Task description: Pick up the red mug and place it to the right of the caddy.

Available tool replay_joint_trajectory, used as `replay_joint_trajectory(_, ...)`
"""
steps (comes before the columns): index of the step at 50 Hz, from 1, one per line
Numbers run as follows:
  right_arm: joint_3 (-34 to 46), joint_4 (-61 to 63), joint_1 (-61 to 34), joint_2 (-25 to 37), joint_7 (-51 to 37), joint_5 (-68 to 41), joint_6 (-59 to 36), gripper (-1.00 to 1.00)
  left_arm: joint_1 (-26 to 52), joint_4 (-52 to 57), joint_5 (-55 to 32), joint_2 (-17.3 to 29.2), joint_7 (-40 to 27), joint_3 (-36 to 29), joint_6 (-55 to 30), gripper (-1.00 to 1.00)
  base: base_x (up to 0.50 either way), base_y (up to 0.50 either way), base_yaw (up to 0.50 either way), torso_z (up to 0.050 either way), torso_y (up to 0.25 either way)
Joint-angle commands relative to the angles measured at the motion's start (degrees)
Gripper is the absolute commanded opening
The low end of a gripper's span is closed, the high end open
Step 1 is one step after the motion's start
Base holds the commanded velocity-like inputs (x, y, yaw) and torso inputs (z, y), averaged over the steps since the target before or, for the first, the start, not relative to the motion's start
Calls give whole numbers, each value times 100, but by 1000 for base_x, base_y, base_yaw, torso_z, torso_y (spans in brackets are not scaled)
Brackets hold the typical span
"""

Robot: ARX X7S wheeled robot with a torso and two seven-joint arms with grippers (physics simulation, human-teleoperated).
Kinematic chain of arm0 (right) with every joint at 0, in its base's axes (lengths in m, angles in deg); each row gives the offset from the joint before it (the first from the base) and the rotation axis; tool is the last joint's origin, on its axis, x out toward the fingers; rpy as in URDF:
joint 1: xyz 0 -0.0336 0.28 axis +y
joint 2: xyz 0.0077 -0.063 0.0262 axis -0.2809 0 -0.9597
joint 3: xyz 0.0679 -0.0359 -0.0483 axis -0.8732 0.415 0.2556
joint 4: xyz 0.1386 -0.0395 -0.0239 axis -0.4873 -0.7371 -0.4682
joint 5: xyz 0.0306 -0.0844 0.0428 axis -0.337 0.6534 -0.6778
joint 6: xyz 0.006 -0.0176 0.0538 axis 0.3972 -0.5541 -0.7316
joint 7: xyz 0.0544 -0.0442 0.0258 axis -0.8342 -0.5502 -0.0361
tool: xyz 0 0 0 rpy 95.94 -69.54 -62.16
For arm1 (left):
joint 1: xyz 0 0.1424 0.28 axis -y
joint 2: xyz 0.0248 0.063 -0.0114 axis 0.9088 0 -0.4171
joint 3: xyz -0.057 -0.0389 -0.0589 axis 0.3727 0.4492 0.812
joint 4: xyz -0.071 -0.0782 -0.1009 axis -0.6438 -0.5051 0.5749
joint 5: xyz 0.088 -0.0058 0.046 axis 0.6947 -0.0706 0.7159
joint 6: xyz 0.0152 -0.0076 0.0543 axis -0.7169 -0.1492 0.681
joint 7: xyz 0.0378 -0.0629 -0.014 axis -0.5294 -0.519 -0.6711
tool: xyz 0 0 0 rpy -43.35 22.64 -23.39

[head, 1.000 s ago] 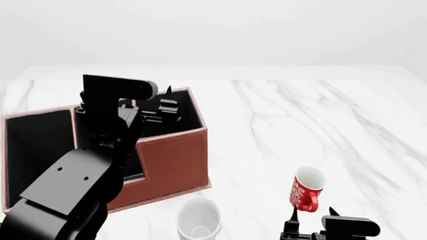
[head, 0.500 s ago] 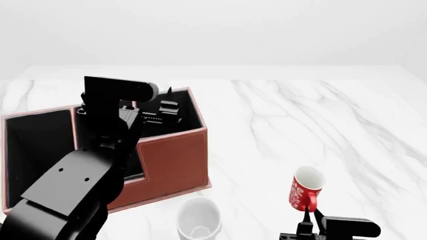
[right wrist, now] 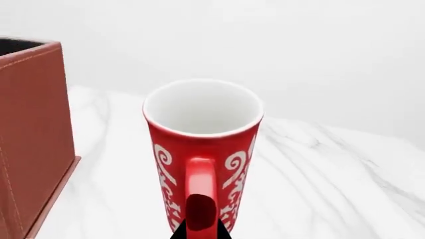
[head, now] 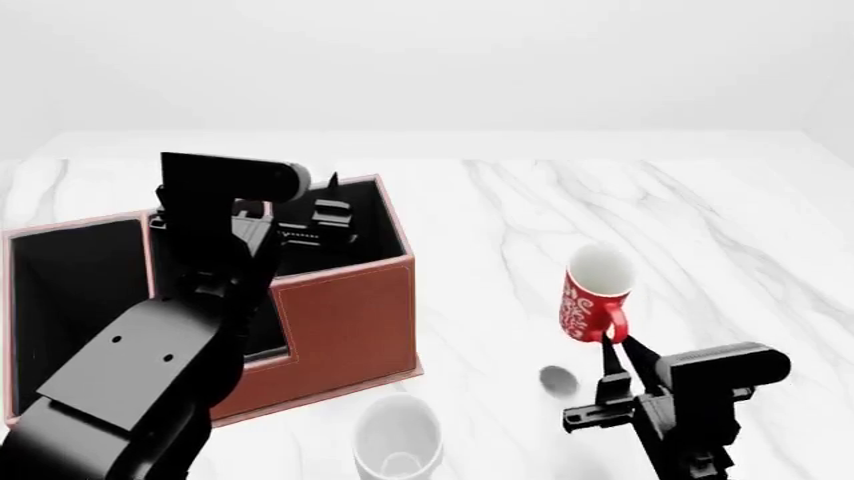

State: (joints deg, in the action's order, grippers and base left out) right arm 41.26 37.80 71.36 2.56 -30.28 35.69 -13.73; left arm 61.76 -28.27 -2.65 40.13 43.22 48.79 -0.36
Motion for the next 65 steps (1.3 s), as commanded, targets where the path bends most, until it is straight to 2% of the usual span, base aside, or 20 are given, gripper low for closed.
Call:
replay_joint_trajectory(1, 611, -186, -1579, 241, 757, -34, -752, -100, 38, -98, -4, 14, -36, 15, 43, 100, 0, 0, 0, 0, 0)
replay_joint_trajectory(7, 1179, -1469, -2542, -275, 1390, 65, -485, -100, 36, -119, -4, 0, -53, -33, 67, 100, 0, 0, 0, 0, 0)
replay_joint_trajectory(15, 1597, -3144, -3077, -804, 1785, 355, 113, -100, 26, -143, -13, 32, -62, -35, 94, 100, 0, 0, 0, 0, 0)
replay_joint_trajectory(20, 1704, -3747, -3214, -1002, 1868, 447, 371, -100, 28, -180, -24, 34, -60, -41, 123, 100, 0, 0, 0, 0, 2)
replay_joint_trajectory(39, 1921, -4586, -3234, -1222, 2186, 438, 575, -100, -30, -215, -73, 88, -91, -5, 182, 100, 0, 0, 0, 0, 1)
replay_joint_trajectory(65, 2105, -5674, -3547, -1474, 1987, 712, 760, -100, 24, -256, -111, 104, -135, -112, 189, 100, 0, 0, 0, 0, 1)
